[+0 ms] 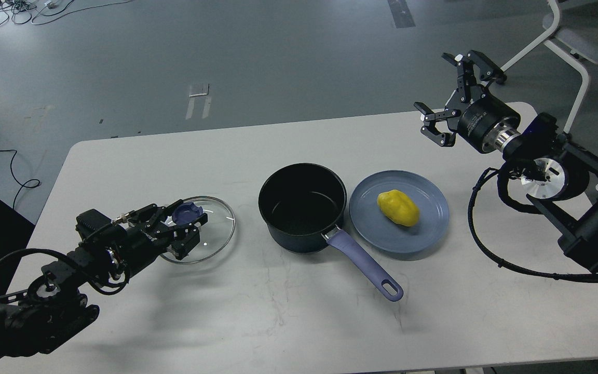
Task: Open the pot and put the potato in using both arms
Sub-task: 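Set the glass lid on the table beside the saucepan, release, then retract the left arm and grasp the yellow potato with the right gripper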
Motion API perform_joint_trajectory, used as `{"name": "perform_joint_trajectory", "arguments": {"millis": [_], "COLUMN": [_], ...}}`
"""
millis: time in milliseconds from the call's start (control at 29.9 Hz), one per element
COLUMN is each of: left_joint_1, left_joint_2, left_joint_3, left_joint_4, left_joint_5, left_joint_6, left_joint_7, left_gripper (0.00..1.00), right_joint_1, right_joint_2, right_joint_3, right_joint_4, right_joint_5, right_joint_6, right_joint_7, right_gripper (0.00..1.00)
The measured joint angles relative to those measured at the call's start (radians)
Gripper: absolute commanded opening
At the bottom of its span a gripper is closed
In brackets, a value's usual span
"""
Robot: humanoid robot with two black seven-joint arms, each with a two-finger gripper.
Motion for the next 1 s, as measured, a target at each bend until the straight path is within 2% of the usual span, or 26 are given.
{"name": "perform_joint_trajectory", "arguments": {"millis": [67,167,435,501,535,568,602,836,1003], "left_joint_1": [0.002,0.003,0.008,0.011,0.012,0.013,0.013,-0.032,-0.154], "left_joint_2": [-0.01,-0.021,-0.059,-0.068,-0.071,-0.072,-0.073,-0.065,-0.068], "left_joint_3": [0.0,-0.001,-0.001,-0.001,-0.001,-0.001,-0.001,-0.014,-0.014], "left_joint_4": [0.008,0.016,0.035,0.035,0.035,0.035,0.035,-0.005,-0.014], "left_joint_5": [-0.001,-0.004,-0.016,-0.016,-0.016,-0.016,-0.016,-0.206,-0.453], "left_joint_6": [0.0,0.0,0.0,0.0,0.0,0.0,0.0,0.0,0.0], "left_joint_7": [0.0,0.0,0.0,0.0,0.0,0.0,0.0,0.0,0.0], "left_gripper": [0.59,0.75,0.76,0.78,0.82,0.92,0.96,0.98,0.98], "right_joint_1": [-0.001,-0.002,-0.003,-0.003,-0.003,-0.003,-0.003,0.005,0.015], "right_joint_2": [0.0,-0.001,-0.002,-0.002,-0.002,-0.002,-0.002,-0.013,-0.039], "right_joint_3": [0.0,0.0,0.003,0.004,0.004,0.005,0.005,-0.001,-0.029], "right_joint_4": [0.0,0.0,0.0,0.0,0.0,0.0,0.0,0.0,0.014], "right_joint_5": [0.0,0.0,0.0,0.0,0.0,0.0,0.0,-0.056,-0.227], "right_joint_6": [0.0,0.0,0.0,0.0,0.0,0.0,0.0,0.004,0.007], "right_joint_7": [0.0,0.0,0.0,0.0,0.0,0.0,0.0,0.01,0.08], "right_gripper": [1.0,1.0,1.0,1.0,1.0,1.0,1.0,1.0,1.0]}}
